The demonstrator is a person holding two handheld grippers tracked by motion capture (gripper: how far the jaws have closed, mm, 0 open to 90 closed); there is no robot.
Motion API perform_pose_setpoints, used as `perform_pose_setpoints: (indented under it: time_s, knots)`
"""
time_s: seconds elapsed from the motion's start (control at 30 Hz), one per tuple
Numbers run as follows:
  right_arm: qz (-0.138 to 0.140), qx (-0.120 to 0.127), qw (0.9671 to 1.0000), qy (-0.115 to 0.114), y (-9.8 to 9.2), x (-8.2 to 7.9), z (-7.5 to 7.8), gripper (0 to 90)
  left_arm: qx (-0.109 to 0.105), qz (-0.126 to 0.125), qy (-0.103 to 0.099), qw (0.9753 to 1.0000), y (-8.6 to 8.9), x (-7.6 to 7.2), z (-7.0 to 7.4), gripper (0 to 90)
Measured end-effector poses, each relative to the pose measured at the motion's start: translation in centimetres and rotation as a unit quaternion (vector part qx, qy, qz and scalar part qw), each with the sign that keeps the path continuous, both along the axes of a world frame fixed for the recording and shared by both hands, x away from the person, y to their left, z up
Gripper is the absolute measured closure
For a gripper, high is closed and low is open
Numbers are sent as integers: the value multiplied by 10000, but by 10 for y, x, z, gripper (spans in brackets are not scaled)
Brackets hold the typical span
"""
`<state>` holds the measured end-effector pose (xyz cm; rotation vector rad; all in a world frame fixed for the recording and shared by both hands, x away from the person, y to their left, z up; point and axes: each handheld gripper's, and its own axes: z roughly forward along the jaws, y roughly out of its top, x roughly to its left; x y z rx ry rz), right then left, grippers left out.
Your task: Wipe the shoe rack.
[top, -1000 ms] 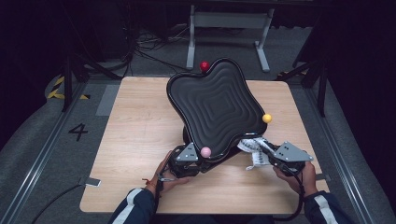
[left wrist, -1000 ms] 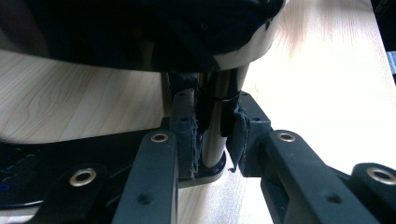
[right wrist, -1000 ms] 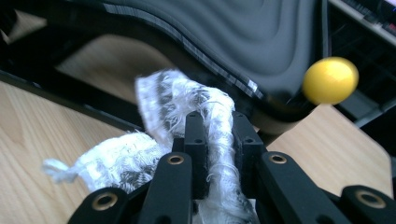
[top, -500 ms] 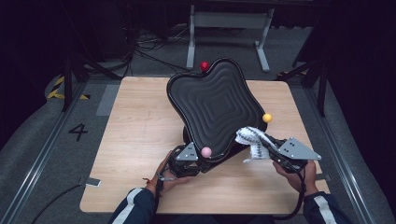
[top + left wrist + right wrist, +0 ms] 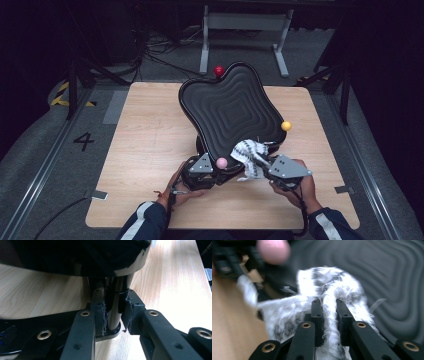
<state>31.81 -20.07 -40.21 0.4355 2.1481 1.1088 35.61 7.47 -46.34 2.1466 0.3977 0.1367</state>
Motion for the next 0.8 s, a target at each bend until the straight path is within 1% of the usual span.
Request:
perform_pose_setpoints:
  time_s: [0.03, 0.07, 0.1, 0.17, 0.23, 0.33, 0.4, 0.47, 0.6, 0.63, 0.7, 0.73, 0.77, 0.8]
  knots:
    - [93, -68, 9999, 4, 5, -3, -2, 795, -8, 1, -2, 10000, 0, 0, 0, 732]
    - [126, -111, 9999, -10, 8, -5, -2, 795, -14, 3, -3, 10000, 0, 0, 0, 732]
    - [171, -123, 9998, -24, 11, -7, -2, 795, -9, 5, -10, 10000, 0, 0, 0, 732]
    - [230, -60, 9997, 29, 13, -10, -1, 794, -15, 11, -7, 10000, 0, 0, 0, 732]
    - [351, -7, 9993, 93, 16, -14, 0, 794, -16, 28, -11, 10000, -1, -1, -1, 732]
    - [555, -41, 9984, 107, 24, -22, 0, 793, -15, 28, -10, 10000, -1, -1, -1, 732]
    - [680, -148, 9976, 62, 30, -26, -1, 791, -7, 26, -14, 10000, 0, -1, -1, 732]
    - [678, -203, 9975, 46, 34, -27, -3, 791, -7, 27, -14, 10000, 0, -1, -1, 732]
    - [616, -148, 9980, 68, 31, -25, -3, 791, 47, 32, -5, 10000, 0, -1, 0, 734]
    - [555, -55, 9984, 125, 27, -22, -2, 792, 65, 31, -10, 10000, -1, -1, 1, 735]
    - [430, -65, 9990, 71, 22, -18, -2, 792, 56, 19, -1, 10000, 0, -1, 0, 735]
    - [342, -49, 9994, 82, 19, -15, -2, 792, 58, 18, -2, 10000, 0, -1, 0, 735]
    - [342, -49, 9994, 82, 19, -15, -2, 792, 58, 18, -2, 10000, 0, -1, 0, 735]
    - [245, -28, 9996, 99, 15, -11, -3, 792, 64, 10, -5, 10000, 0, 0, 0, 735]
